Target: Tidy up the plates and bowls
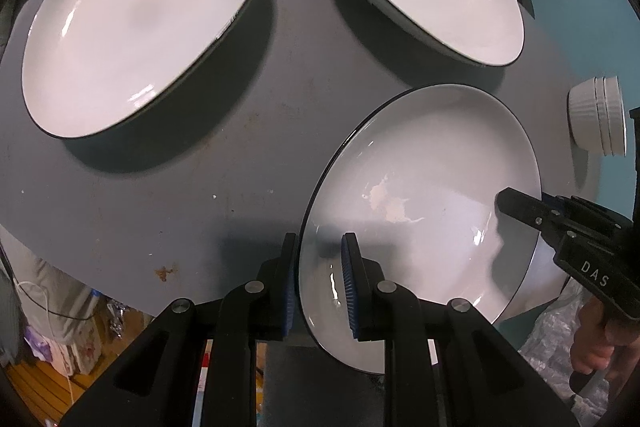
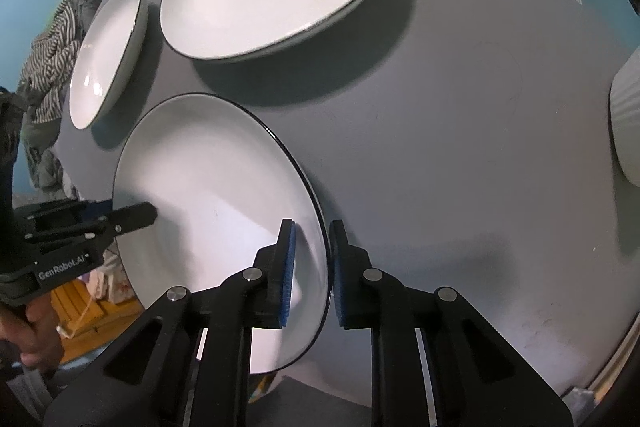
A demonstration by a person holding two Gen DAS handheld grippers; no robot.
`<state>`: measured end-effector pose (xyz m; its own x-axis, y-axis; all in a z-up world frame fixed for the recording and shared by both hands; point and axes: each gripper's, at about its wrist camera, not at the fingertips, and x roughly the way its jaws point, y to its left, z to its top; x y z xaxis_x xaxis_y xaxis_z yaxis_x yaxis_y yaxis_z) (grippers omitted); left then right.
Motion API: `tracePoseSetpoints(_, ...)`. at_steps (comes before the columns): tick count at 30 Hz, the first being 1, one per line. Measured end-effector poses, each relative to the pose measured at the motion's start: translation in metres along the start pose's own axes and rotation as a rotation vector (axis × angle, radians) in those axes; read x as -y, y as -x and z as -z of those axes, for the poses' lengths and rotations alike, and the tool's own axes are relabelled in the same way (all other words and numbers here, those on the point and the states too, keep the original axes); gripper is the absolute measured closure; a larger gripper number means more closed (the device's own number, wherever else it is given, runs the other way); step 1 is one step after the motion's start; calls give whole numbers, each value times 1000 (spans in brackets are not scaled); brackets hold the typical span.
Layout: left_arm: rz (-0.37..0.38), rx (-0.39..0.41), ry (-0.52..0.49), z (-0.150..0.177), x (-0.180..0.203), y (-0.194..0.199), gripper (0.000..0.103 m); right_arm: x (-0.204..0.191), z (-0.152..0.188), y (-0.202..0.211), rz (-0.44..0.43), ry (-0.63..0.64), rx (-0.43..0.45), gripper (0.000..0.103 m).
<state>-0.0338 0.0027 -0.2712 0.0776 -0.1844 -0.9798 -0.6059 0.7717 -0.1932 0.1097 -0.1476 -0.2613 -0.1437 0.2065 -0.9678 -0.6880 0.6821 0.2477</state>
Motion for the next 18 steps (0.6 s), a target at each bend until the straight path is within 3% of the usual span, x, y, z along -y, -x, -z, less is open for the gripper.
tracePoseSetpoints(12, -14, 67, 12, -30, 1, 32, 82, -5, -30, 25, -9, 11, 52, 88)
tracePoseSetpoints(18, -18, 99, 13, -63, 6, 49, 82, -5, -49, 33, -9, 22, 77, 88)
